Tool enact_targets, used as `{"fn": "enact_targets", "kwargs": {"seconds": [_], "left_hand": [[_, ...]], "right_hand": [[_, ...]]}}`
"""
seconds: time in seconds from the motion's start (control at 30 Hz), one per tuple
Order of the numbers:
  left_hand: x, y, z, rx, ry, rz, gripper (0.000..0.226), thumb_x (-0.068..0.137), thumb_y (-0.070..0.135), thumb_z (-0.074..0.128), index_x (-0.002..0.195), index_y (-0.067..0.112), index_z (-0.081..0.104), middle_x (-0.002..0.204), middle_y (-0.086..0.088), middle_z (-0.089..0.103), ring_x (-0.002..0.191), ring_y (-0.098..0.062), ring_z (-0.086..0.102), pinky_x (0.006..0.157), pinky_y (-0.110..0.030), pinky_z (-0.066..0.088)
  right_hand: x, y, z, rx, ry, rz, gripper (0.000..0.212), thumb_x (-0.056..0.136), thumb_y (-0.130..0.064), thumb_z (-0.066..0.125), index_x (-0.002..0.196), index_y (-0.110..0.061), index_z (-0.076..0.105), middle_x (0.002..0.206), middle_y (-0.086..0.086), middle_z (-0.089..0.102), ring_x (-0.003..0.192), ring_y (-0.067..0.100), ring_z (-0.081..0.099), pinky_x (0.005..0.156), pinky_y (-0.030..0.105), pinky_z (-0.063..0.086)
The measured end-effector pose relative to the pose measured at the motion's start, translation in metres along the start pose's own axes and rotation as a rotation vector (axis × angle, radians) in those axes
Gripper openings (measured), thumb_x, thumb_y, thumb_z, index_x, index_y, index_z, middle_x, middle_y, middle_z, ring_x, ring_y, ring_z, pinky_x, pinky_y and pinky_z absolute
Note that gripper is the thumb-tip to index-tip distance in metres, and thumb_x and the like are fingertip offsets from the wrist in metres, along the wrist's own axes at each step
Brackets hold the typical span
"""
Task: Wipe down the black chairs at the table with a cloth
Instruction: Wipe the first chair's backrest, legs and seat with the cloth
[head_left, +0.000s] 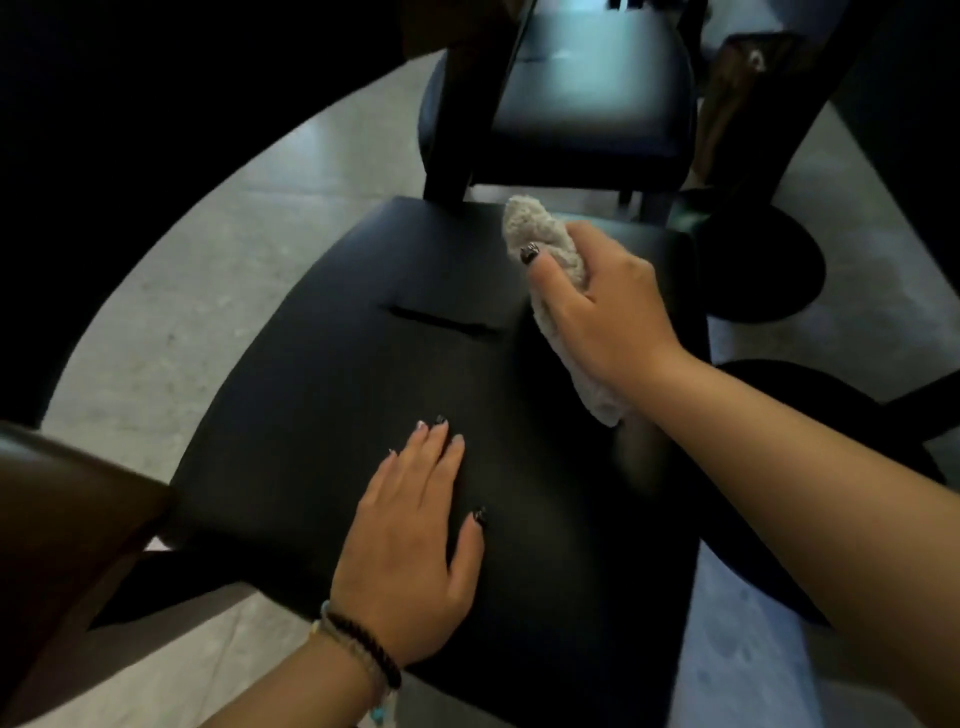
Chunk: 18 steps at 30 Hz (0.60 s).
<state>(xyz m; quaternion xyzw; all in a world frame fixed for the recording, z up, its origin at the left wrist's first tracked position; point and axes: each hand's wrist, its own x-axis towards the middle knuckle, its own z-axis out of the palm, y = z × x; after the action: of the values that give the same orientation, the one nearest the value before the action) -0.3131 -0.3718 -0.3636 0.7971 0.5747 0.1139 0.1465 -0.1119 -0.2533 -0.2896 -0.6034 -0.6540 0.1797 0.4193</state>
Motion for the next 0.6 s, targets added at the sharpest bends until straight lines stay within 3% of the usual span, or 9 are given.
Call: {"fn": "enact_targets", "kwargs": {"seconds": [0.1,0.17,0.23,0.27,0.33,0.43,0.53,0.6], "left_hand": [[0.002,-0.002,0.004,-0.019,0.063,0.022,0.066,0.090,0.050,0.028,0.150,0.022,0.033,0.158,0.008,0.024,0.147,-0.004,0.011,0.118,-0.027,0.006],[0.004,-0.004,0.005,-0.043,0.111,0.022,0.066,0.089,0.051,0.028,0.148,0.024,0.036,0.156,0.010,0.026,0.146,-0.001,0.012,0.119,-0.025,0.008],[0.005,-0.006,0.008,-0.051,0.152,0.026,0.065,0.088,0.051,0.030,0.147,0.025,0.039,0.155,0.012,0.029,0.145,0.000,0.014,0.119,-0.026,0.011],[0.005,-0.006,0.010,-0.052,0.167,0.024,0.064,0.088,0.051,0.030,0.146,0.026,0.040,0.155,0.012,0.030,0.145,0.001,0.014,0.119,-0.026,0.012],[0.006,-0.006,0.012,-0.059,0.191,0.019,0.063,0.087,0.050,0.032,0.145,0.027,0.042,0.154,0.014,0.031,0.144,0.002,0.015,0.119,-0.022,0.010],[0.005,-0.007,0.012,-0.098,0.202,0.016,0.061,0.087,0.048,0.033,0.143,0.026,0.046,0.152,0.014,0.035,0.143,0.003,0.019,0.118,-0.020,0.010],[0.004,-0.008,0.013,-0.135,0.222,0.019,0.059,0.086,0.045,0.034,0.140,0.025,0.050,0.149,0.013,0.040,0.141,0.003,0.023,0.117,-0.019,0.011],[0.005,-0.008,0.013,-0.163,0.262,0.023,0.057,0.086,0.042,0.036,0.136,0.023,0.054,0.146,0.011,0.045,0.140,0.001,0.028,0.117,-0.020,0.015]], "right_hand": [[0.012,0.009,0.030,-0.060,-0.004,-0.079,0.028,0.095,-0.042,0.051,0.110,-0.020,0.061,0.096,-0.002,0.063,0.087,0.016,0.058,0.071,0.029,0.043],[0.014,0.019,0.050,-0.101,-0.215,-0.053,0.040,0.094,-0.050,0.051,0.126,-0.026,0.057,0.117,0.002,0.064,0.107,0.020,0.059,0.091,0.035,0.046],[0.008,0.032,0.067,-0.351,-0.442,-0.161,0.053,0.091,-0.052,0.053,0.138,-0.029,0.050,0.139,0.001,0.054,0.136,0.023,0.042,0.114,0.044,0.029],[0.007,0.036,0.071,-0.454,-0.497,-0.239,0.059,0.089,-0.052,0.055,0.142,-0.028,0.046,0.146,-0.001,0.048,0.142,0.023,0.032,0.118,0.046,0.021],[0.011,0.039,0.070,-0.494,-0.522,-0.305,0.064,0.086,-0.053,0.056,0.144,-0.029,0.043,0.150,-0.001,0.044,0.143,0.023,0.031,0.117,0.043,0.025],[0.029,0.044,0.058,-0.453,-0.590,-0.301,0.064,0.085,-0.054,0.058,0.143,-0.031,0.045,0.144,0.001,0.051,0.135,0.022,0.043,0.111,0.035,0.033],[0.042,0.050,0.055,-0.409,-0.537,-0.293,0.042,0.089,-0.043,0.061,0.128,-0.028,0.057,0.118,0.004,0.067,0.111,0.025,0.059,0.089,0.028,0.041],[0.047,0.048,0.068,-0.342,-0.437,-0.243,0.028,0.091,-0.037,0.060,0.116,-0.024,0.062,0.108,0.006,0.068,0.104,0.026,0.061,0.085,0.031,0.044]]}}
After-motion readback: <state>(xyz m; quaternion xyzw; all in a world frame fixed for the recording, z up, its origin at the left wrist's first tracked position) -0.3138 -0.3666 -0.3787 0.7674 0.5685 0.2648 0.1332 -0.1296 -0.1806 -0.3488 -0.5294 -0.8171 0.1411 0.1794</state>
